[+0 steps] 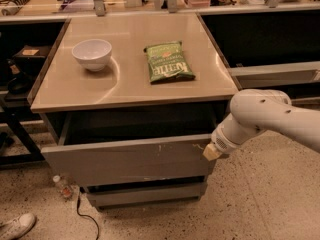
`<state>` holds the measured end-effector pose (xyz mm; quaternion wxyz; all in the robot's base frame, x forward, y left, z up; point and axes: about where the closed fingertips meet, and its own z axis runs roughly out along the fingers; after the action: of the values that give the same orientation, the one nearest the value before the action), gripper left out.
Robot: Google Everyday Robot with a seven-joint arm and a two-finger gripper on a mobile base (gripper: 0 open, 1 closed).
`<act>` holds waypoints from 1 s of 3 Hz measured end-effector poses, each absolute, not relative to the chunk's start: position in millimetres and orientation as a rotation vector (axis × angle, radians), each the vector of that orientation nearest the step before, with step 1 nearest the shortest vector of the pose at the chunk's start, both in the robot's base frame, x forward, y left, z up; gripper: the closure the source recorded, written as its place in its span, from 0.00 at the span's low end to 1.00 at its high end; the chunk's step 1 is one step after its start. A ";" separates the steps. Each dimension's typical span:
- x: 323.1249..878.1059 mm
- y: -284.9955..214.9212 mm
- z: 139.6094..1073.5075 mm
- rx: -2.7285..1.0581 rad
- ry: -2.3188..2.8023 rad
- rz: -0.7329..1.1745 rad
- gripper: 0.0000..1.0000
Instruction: Close top drawer
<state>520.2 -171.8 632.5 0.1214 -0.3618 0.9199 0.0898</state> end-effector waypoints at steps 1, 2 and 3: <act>535.7 -166.6 631.0 -1.063 2.681 0.256 1.00; 552.3 -160.6 632.2 -1.074 2.670 0.248 1.00; 570.7 -154.1 635.5 -1.072 2.653 0.244 1.00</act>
Offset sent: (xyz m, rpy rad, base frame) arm 0.0528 0.0162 0.0033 -0.0095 -0.0287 0.0187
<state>570.7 -154.1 635.5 0.1343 -0.3697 0.9155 0.0843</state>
